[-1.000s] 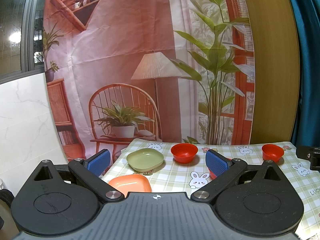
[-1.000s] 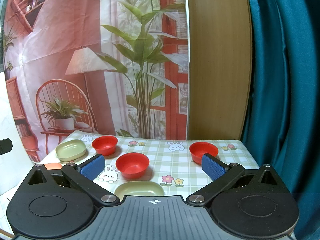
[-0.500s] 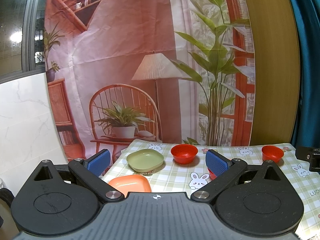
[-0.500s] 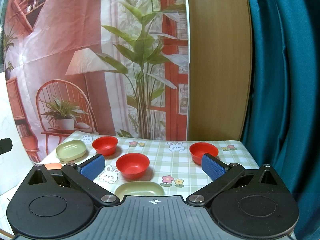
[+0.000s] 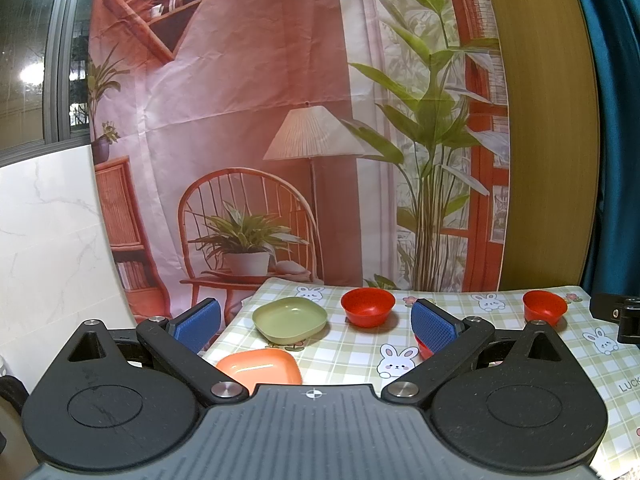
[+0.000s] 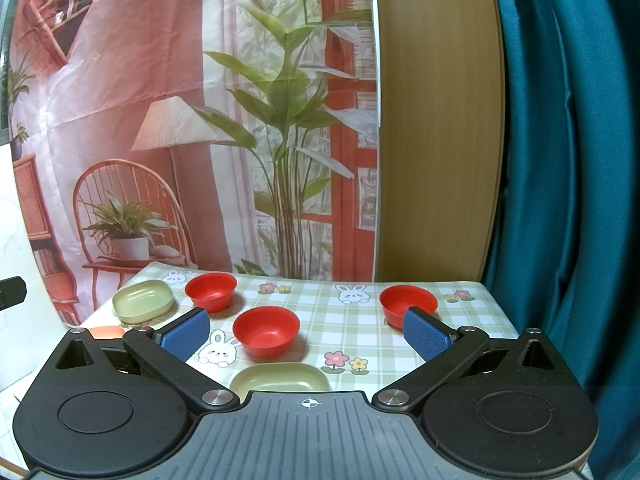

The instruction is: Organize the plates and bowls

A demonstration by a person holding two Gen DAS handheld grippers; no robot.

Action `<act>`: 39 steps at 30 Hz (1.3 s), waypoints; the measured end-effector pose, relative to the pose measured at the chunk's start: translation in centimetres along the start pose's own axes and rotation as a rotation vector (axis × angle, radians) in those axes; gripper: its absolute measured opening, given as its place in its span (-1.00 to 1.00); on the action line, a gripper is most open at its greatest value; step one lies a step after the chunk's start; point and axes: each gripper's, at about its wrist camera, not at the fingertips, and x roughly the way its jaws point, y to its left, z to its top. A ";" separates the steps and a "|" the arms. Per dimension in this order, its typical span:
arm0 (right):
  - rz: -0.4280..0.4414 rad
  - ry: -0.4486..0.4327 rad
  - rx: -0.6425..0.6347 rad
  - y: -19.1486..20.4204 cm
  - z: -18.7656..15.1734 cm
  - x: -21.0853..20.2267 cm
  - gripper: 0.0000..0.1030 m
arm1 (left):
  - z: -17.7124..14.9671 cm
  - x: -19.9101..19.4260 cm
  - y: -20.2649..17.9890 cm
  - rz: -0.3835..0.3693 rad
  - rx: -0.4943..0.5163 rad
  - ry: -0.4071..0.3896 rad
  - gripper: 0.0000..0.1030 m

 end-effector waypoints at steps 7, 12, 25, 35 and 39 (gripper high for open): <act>0.000 -0.001 0.000 0.0 0.1 -0.1 0.99 | 0.0 0.0 0.0 0.000 0.000 0.000 0.99; 0.000 -0.002 0.000 0.0 0.0 0.0 0.99 | 0.0 0.0 0.0 0.000 0.000 0.000 0.99; 0.000 -0.002 0.000 0.1 -0.1 0.0 0.99 | 0.0 0.0 0.0 0.000 -0.001 0.000 0.99; 0.012 -0.008 -0.009 0.3 0.5 0.7 0.99 | 0.4 0.5 -0.3 0.009 0.021 0.019 0.99; 0.018 -0.041 -0.052 1.3 2.2 1.4 0.99 | 1.7 1.3 -0.1 0.017 0.043 -0.012 0.99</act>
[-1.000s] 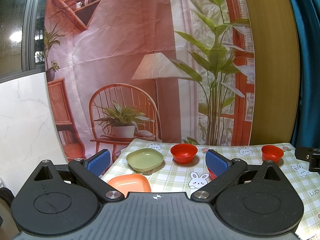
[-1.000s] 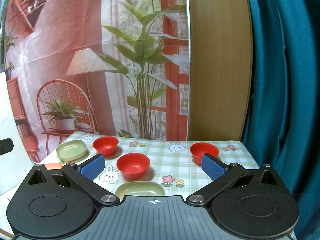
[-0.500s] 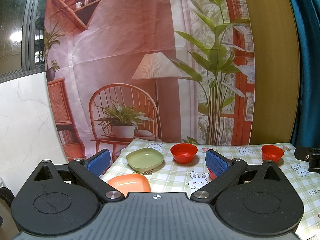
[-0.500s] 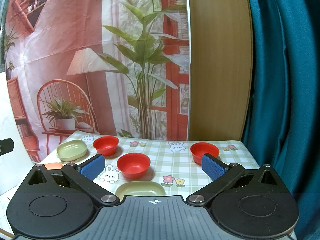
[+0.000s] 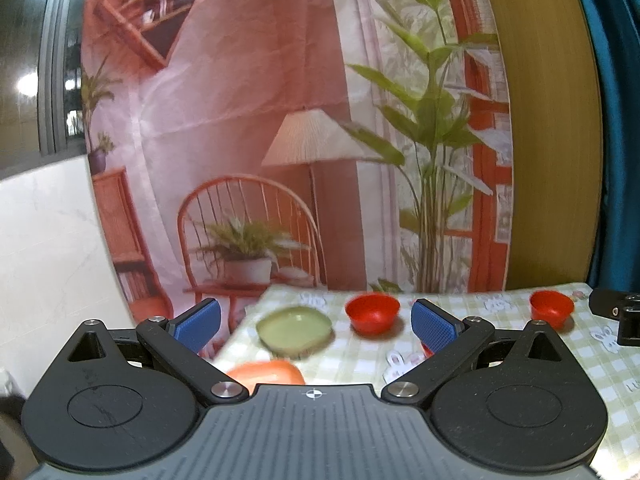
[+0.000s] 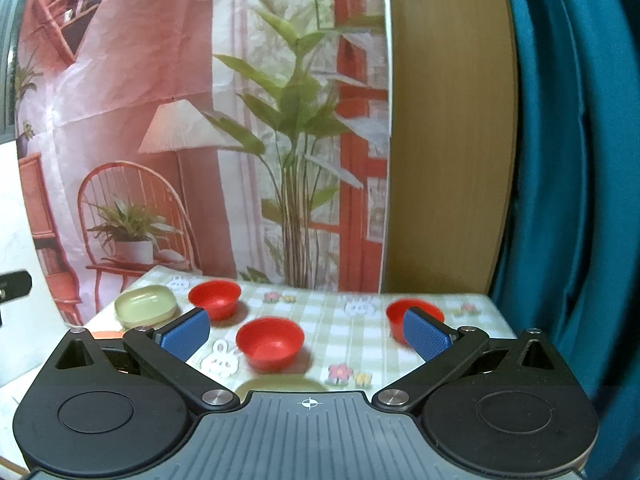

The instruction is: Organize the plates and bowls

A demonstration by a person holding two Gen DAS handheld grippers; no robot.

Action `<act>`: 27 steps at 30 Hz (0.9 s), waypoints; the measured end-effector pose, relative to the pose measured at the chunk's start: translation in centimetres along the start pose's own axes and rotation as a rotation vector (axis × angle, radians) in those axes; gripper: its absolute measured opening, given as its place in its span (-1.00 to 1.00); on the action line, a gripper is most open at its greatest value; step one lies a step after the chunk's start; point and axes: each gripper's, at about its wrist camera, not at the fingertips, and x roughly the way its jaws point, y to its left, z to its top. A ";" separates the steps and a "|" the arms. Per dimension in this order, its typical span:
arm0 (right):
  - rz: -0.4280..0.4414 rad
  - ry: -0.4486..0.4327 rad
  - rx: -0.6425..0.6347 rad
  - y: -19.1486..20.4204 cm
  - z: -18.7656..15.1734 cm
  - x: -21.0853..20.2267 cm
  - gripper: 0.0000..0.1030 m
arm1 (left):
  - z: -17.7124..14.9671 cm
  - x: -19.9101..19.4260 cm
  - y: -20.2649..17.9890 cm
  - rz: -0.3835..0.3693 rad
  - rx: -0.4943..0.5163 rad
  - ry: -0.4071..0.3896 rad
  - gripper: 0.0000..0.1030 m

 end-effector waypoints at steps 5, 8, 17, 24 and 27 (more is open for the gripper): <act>0.076 -0.015 -0.019 1.9 2.3 3.3 0.99 | 2.0 2.9 1.6 0.015 0.010 -0.013 0.99; 0.116 -0.001 -0.016 2.9 3.4 6.7 0.99 | 3.0 5.6 3.3 0.041 0.025 -0.004 0.98; 0.264 0.085 -0.084 11.1 3.8 16.3 0.89 | 2.9 14.4 11.0 0.161 0.002 0.118 0.91; 0.353 0.132 -0.111 17.7 2.5 21.8 0.72 | 1.2 19.9 15.8 0.199 -0.050 0.217 0.78; 0.381 0.168 -0.112 20.1 1.5 24.1 0.62 | 0.1 21.8 17.0 0.186 -0.066 0.251 0.73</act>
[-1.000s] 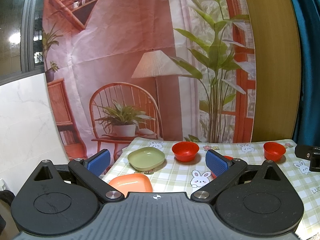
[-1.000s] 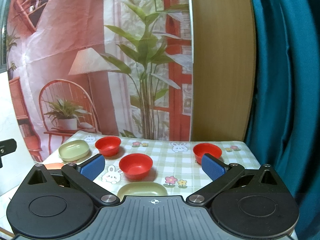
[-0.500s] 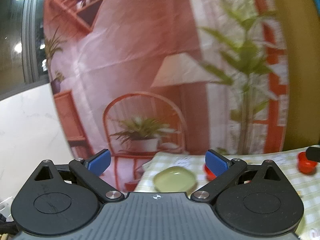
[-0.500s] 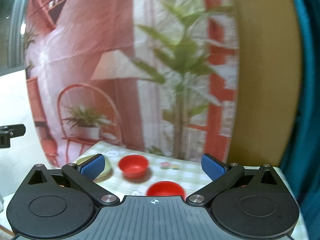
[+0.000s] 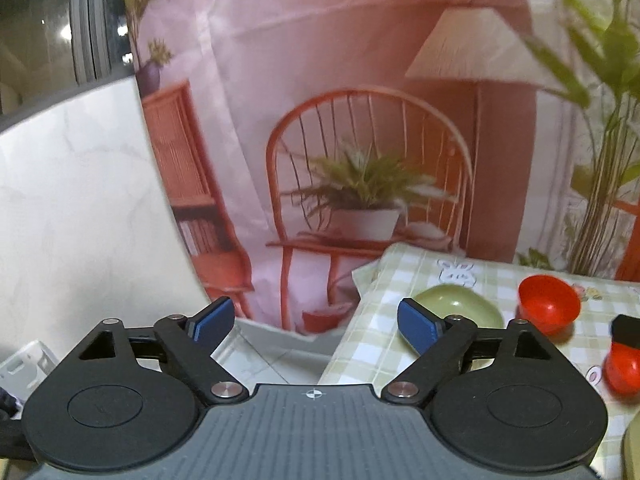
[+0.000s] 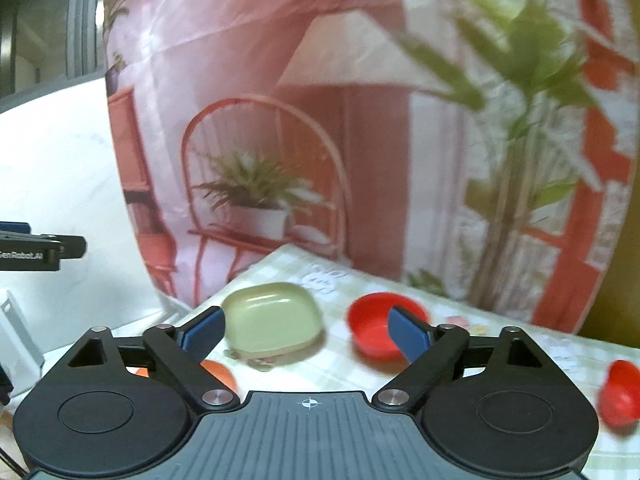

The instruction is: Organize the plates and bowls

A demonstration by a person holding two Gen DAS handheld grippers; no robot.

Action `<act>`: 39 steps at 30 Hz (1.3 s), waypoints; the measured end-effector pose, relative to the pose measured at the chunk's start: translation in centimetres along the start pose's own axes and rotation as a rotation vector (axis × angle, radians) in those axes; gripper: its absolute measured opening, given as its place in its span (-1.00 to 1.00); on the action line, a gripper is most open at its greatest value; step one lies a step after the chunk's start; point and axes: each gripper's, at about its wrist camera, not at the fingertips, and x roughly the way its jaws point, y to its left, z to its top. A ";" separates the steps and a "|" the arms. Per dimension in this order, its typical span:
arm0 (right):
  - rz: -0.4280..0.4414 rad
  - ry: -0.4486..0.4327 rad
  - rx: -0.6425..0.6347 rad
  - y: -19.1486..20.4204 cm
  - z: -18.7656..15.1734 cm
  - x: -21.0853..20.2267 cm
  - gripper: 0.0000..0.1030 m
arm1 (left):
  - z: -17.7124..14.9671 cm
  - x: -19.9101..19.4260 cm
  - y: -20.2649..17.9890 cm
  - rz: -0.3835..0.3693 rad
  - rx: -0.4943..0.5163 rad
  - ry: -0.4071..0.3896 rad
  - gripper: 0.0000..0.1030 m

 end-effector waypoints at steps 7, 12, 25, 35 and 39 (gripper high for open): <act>0.077 0.111 0.002 2.8 -1.8 6.0 0.28 | -3.5 5.2 0.2 -0.058 0.030 0.136 0.30; 0.121 0.180 -0.031 4.0 -3.6 8.6 0.14 | -6.7 8.6 0.0 -0.103 0.005 0.230 0.18; 0.183 0.318 -0.066 5.1 -8.2 11.5 -0.30 | -13.2 11.0 -0.1 -0.167 -0.128 0.354 0.08; 0.198 0.351 -0.049 5.2 -9.3 11.5 -0.69 | -14.1 10.7 -1.9 -0.184 -0.087 0.368 -0.74; 0.193 0.351 -0.020 4.6 -9.5 11.0 -0.78 | -14.1 10.3 -2.0 -0.180 -0.106 0.379 -0.74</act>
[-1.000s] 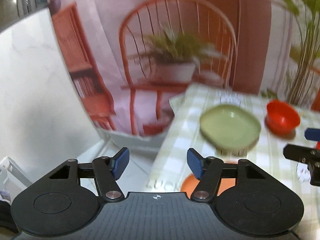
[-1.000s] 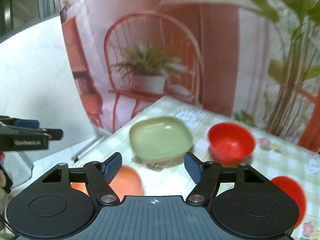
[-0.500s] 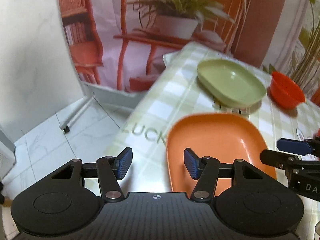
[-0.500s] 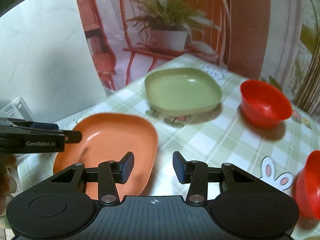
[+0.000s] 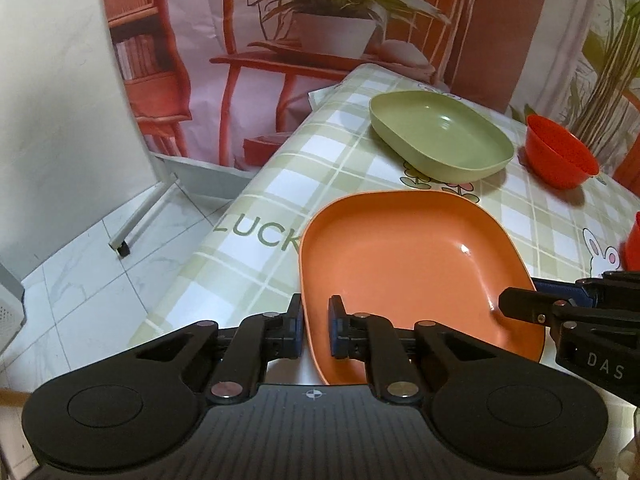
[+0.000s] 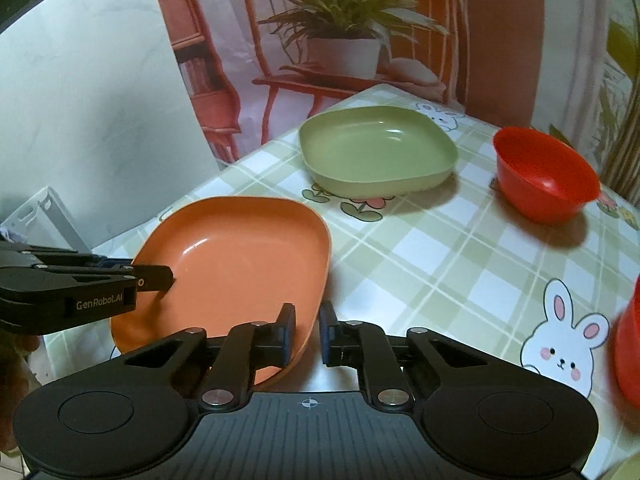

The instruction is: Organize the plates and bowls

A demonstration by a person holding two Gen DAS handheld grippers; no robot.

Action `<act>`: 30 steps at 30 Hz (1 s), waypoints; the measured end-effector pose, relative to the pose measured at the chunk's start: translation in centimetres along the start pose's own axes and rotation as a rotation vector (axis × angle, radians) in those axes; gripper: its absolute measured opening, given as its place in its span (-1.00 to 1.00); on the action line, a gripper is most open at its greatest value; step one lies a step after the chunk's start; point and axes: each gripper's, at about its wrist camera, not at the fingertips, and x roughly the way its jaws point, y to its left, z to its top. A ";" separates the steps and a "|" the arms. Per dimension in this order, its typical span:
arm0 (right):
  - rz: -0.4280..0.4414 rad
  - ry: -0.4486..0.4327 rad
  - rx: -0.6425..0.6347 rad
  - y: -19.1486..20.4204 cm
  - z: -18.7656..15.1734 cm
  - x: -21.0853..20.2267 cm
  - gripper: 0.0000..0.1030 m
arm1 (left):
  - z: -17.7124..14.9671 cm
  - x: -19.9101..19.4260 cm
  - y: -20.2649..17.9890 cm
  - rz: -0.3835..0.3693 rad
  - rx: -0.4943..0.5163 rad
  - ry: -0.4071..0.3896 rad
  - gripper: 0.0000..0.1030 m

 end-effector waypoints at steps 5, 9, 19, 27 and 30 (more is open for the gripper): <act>-0.014 -0.012 0.042 -1.0 -0.6 -1.4 -0.78 | 0.1 -1.1 -1.3 -0.010 0.030 -0.006 -0.74; -0.037 -0.041 0.080 -2.6 -1.0 -3.4 -0.78 | 0.6 -2.4 -3.1 -0.031 0.065 -0.028 -0.74; -0.114 -0.155 0.165 -8.0 -1.3 -9.8 -0.78 | 2.0 -5.1 -9.8 -0.107 0.157 -0.086 -0.74; -0.183 -0.236 0.257 -13.5 -3.4 -15.5 -0.78 | 1.9 -7.3 -16.7 -0.185 0.241 -0.112 -0.74; -0.213 -0.259 0.278 -15.5 -4.7 -17.4 -0.78 | 1.7 -8.2 -19.3 -0.222 0.268 -0.122 -0.74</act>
